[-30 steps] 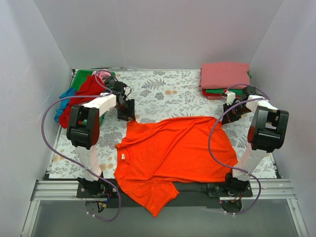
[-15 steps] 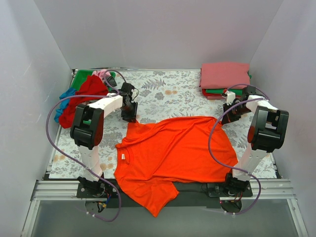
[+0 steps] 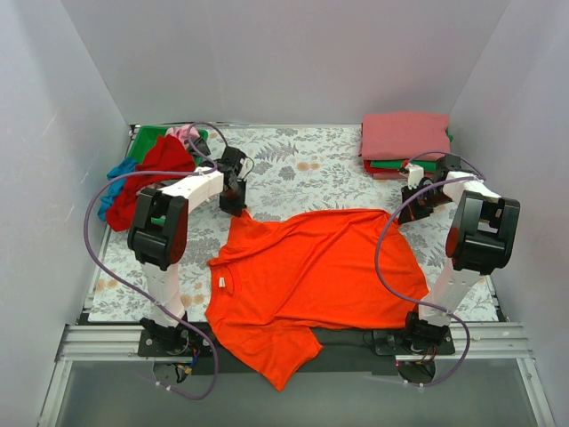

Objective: Fold and stack the t-shirts
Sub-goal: Flatten the tshirt out

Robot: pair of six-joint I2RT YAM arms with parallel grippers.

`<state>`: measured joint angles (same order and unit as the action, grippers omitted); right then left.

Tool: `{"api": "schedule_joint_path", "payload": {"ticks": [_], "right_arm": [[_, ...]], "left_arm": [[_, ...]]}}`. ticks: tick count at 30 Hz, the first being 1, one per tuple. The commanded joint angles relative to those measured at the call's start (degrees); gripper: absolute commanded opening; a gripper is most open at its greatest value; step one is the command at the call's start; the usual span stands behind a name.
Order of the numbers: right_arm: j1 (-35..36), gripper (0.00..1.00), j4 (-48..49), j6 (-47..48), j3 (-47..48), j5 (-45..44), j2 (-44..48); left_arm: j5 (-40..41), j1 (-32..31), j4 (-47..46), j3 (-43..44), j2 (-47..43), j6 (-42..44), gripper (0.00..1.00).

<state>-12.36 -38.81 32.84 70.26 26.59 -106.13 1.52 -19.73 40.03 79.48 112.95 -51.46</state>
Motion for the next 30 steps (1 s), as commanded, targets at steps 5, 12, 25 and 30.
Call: {"api": "schedule_joint_path", "payload": {"ticks": [5, 12, 25, 30], "right_arm": [[0.0, 0.01, 0.3, -0.1, 0.5, 1.9, 1.6], [0.0, 0.01, 0.1, 0.0, 1.1, 2.4, 1.4], [0.0, 0.01, -0.2, 0.6, 3.0, 3.6, 2.0], [0.1, 0.01, -0.2, 0.6, 3.1, 3.8, 2.1]], "left_arm": [[-1.0, 2.8, -7.0, 4.5, -6.9, -1.9, 0.00], [-3.9, 4.3, -10.8, 4.1, -7.0, -1.5, 0.00], [-25.8, 15.4, -24.1, -4.2, -8.9, -14.6, 0.00], [-35.7, 19.6, -30.2, -7.3, -9.0, -22.6, 0.00]]}}
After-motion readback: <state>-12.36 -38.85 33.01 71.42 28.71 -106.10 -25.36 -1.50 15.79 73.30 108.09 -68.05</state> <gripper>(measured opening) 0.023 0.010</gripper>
